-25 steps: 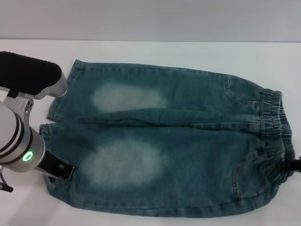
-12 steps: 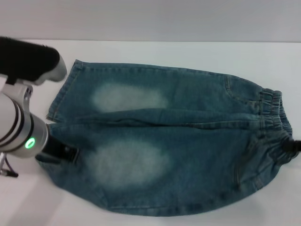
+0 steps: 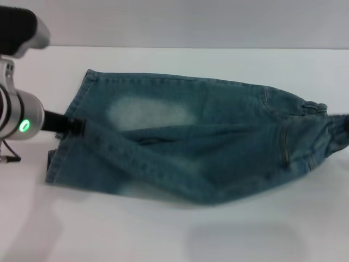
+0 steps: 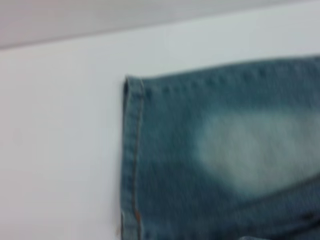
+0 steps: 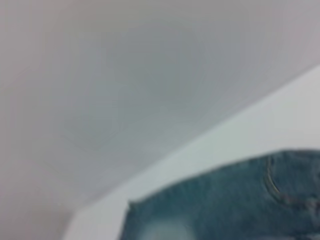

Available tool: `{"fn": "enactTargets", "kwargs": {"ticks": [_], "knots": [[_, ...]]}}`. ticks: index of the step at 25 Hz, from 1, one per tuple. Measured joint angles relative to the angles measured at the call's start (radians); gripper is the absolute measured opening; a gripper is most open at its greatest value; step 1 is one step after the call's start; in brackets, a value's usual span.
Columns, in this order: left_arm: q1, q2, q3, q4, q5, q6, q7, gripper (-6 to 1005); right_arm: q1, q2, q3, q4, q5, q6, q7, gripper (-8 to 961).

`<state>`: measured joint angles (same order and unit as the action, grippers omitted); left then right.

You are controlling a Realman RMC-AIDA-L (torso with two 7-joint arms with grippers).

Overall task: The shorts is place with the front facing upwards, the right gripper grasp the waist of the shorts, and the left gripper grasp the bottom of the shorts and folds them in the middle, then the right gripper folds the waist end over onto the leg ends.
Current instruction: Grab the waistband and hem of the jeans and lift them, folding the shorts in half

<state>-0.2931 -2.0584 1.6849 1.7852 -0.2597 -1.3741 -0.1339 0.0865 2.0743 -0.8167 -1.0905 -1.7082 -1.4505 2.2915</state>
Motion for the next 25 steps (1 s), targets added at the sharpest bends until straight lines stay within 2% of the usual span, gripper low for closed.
{"fn": "enactTargets", "kwargs": {"ticks": [8,13,19,25], "knots": [[0.032,-0.002,-0.039,-0.060,-0.018,0.212,0.002,130,0.071,-0.009,0.160,0.236,0.165,-0.016,-0.120,-1],[0.031,-0.003,-0.038,-0.102,-0.050,0.312,0.003,136,0.114,-0.014,0.265,0.324,0.176,-0.032,-0.145,-1],[0.031,-0.002,-0.043,-0.141,-0.082,0.417,0.003,142,0.171,-0.032,0.360,0.483,0.180,-0.030,-0.198,-1],[-0.006,-0.001,-0.053,-0.221,-0.114,0.485,0.021,149,0.211,-0.036,0.469,0.592,0.182,-0.001,-0.229,-2]]}}
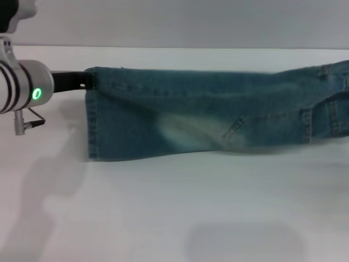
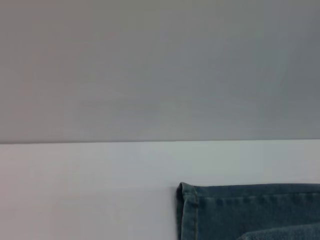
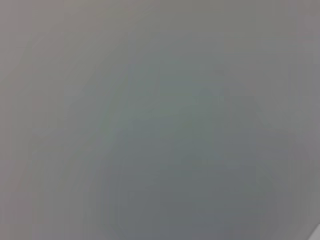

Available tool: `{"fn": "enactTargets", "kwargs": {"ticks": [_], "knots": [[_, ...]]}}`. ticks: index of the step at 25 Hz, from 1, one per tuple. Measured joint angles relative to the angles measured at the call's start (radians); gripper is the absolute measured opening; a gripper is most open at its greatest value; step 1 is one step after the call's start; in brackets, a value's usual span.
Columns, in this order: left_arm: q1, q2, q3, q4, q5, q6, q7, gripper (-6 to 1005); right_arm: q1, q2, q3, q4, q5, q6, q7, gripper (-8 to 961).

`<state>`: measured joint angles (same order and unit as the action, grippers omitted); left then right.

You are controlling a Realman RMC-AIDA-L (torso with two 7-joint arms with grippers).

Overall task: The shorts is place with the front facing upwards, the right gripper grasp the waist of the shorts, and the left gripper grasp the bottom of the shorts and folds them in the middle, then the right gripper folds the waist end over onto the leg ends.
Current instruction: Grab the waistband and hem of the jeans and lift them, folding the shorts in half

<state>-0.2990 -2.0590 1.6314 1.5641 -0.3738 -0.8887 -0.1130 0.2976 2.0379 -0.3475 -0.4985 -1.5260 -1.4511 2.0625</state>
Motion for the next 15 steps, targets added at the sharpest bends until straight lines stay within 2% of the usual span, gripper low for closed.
{"fn": "enactTargets", "kwargs": {"ticks": [9,15], "knots": [[-0.071,0.000,-0.011,-0.146,-0.088,0.107,0.068,160,0.039,0.015,0.079,0.071,0.005,0.066,-0.029,-2],[-0.114,0.000,-0.013,-0.233,-0.131,0.177,0.110,167,0.060,0.016,0.088,0.089,0.039,0.137,-0.039,-1]]}}
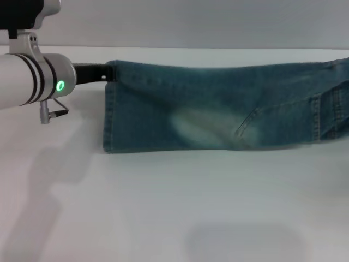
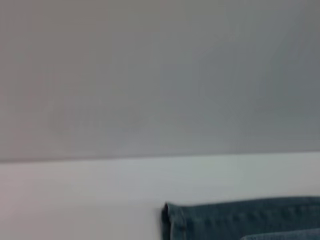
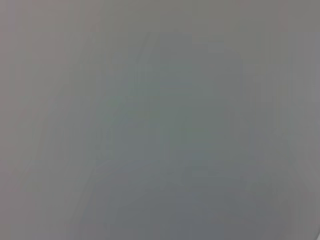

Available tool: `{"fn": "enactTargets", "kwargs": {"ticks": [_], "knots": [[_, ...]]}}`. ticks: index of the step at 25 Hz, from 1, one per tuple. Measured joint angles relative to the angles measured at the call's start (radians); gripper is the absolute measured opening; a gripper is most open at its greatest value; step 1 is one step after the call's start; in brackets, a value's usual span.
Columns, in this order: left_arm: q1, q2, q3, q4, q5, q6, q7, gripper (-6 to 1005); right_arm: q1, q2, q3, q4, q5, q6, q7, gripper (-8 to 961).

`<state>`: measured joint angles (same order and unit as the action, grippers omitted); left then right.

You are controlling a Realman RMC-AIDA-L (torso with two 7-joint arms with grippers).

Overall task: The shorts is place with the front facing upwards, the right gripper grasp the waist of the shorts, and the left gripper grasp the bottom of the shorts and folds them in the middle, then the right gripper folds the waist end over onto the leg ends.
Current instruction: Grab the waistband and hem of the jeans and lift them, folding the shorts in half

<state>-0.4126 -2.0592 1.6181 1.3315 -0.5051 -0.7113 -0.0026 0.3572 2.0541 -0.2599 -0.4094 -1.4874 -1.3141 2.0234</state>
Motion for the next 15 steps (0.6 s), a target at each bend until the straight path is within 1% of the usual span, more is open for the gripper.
{"fn": "enactTargets", "kwargs": {"ticks": [1,4,6,8,9,10,14,15], "knots": [[-0.007,0.000,0.002,-0.021,-0.012,0.026,0.013,168,0.002,0.000,0.000,0.010,0.023,0.026,-0.014,-1],[-0.049,-0.004,0.015,-0.143,-0.058,0.179,0.059,171,0.012,-0.007,0.001,0.055,0.118,0.094,-0.095,30],[-0.096,-0.005,0.020,-0.265,-0.099,0.290,0.069,173,0.022,-0.014,0.002,0.079,0.171,0.123,-0.164,52],[-0.156,-0.004,0.021,-0.381,-0.139,0.360,0.071,176,0.031,-0.019,0.002,0.087,0.194,0.140,-0.209,73],[-0.178,-0.003,0.021,-0.422,-0.149,0.381,0.072,177,0.035,-0.022,0.001,0.087,0.197,0.148,-0.221,83],[-0.192,-0.003,0.021,-0.453,-0.151,0.396,0.072,178,0.037,-0.023,0.000,0.087,0.197,0.153,-0.226,127],[-0.198,-0.003,0.021,-0.467,-0.151,0.413,0.072,183,0.037,-0.025,-0.004,0.081,0.198,0.155,-0.258,303],[-0.198,-0.003,0.021,-0.467,-0.151,0.413,0.072,184,0.035,-0.024,-0.002,0.078,0.198,0.151,-0.272,324]]}}
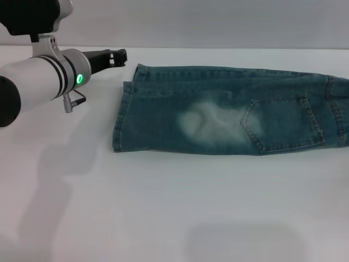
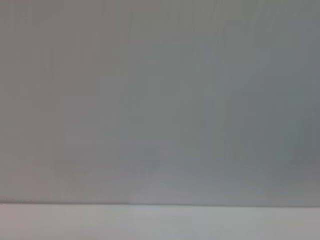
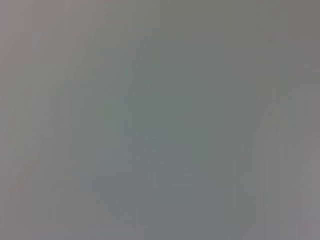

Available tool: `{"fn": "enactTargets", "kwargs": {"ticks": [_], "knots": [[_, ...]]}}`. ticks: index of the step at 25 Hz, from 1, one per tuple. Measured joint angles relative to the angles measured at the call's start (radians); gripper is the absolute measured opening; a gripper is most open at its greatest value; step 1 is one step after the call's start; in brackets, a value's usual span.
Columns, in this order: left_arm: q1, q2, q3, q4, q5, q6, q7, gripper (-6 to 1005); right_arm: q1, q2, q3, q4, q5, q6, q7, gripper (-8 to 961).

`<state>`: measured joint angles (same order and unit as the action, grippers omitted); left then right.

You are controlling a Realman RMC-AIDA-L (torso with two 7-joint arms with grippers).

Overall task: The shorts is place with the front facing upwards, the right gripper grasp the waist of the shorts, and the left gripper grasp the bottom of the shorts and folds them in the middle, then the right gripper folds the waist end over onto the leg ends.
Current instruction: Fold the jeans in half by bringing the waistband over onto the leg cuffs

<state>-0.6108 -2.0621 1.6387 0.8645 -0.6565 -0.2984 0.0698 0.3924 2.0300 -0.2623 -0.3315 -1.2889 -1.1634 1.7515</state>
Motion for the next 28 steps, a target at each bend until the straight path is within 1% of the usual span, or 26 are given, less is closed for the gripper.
{"fn": "enactTargets", "kwargs": {"ticks": [1,2,4,5,8,9,11,16,17,21,28], "knots": [[0.008,-0.001,0.000,0.005,-0.001,0.024,-0.001,185,-0.002,0.003,0.001,-0.005,0.000,-0.006,-0.016,345],[0.019,0.000,0.001,0.023,-0.004,0.025,-0.001,227,-0.005,0.008,0.000,-0.010,0.000,-0.015,-0.040,366],[0.019,0.000,0.001,0.023,-0.004,0.025,-0.001,312,-0.013,0.017,-0.004,-0.017,-0.001,-0.037,-0.090,408],[0.063,0.003,0.003,0.094,-0.005,0.015,0.003,354,-0.018,0.021,-0.005,-0.018,-0.002,-0.046,-0.112,429],[0.103,0.003,0.011,0.150,-0.005,0.012,0.022,470,-0.047,0.038,-0.004,-0.019,-0.003,-0.051,-0.158,492],[0.122,0.003,0.014,0.174,-0.006,0.006,0.032,509,-0.057,0.041,-0.003,-0.018,-0.003,-0.048,-0.162,513],[0.132,0.003,0.015,0.186,-0.006,-0.005,0.037,586,-0.079,0.041,-0.003,-0.010,-0.006,-0.035,-0.164,550],[0.139,0.004,0.022,0.190,-0.003,-0.031,0.039,782,-0.125,0.042,-0.006,0.011,-0.008,-0.006,-0.165,628],[0.139,0.004,0.025,0.190,-0.003,-0.035,0.043,821,-0.131,0.042,-0.006,0.019,-0.008,-0.004,-0.166,628],[0.135,0.004,0.027,0.190,-0.009,-0.056,0.074,839,-0.143,0.042,-0.007,0.046,-0.008,0.016,-0.183,628],[0.133,0.004,0.028,0.205,-0.011,-0.087,0.089,845,-0.130,0.038,-0.012,0.064,-0.012,0.039,-0.190,628]]}}
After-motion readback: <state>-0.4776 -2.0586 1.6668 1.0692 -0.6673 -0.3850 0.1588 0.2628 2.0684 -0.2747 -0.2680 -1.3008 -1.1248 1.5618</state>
